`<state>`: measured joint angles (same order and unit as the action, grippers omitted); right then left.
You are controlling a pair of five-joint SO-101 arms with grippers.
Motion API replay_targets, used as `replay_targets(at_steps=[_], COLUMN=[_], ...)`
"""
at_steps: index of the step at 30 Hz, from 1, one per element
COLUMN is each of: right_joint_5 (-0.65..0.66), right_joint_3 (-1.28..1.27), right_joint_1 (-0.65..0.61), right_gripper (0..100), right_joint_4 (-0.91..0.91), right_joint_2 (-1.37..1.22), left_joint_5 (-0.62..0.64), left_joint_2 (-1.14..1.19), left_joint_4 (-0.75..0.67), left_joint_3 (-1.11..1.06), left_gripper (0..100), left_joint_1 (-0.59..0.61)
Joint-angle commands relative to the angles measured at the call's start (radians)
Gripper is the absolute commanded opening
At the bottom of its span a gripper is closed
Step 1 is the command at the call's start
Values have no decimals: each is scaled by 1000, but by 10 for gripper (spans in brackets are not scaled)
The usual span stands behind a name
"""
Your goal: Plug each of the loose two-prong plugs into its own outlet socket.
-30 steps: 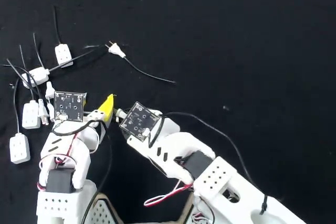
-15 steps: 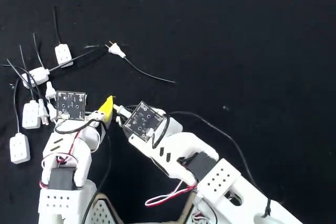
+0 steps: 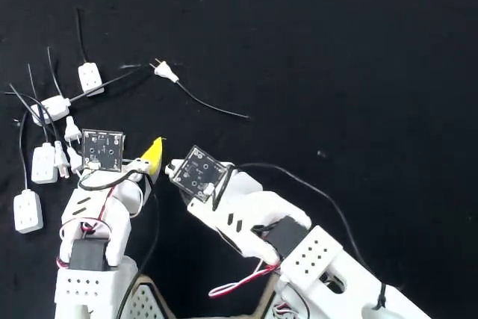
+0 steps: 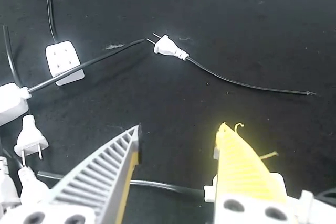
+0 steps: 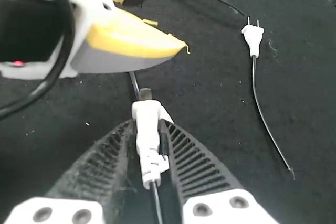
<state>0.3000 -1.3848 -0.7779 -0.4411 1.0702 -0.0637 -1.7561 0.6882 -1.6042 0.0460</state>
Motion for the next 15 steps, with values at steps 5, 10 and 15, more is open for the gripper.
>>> replay_targets(at_steps=[5,10,15], right_joint_5=[-181,-196,-196], right_joint_3=[222,346,447], right_joint_1=[170,192,190], right_gripper=[11,11,11], right_joint_4=[-193,-299,-354], right_joint_2=[16,-130,-349], left_joint_5=[77,114,112], left_joint_2=[-2,14,193], left_joint_4=[-35,-2,20], left_joint_3=[19,44,147], left_gripper=[238,238,238], left_joint_1=[65,76,74])
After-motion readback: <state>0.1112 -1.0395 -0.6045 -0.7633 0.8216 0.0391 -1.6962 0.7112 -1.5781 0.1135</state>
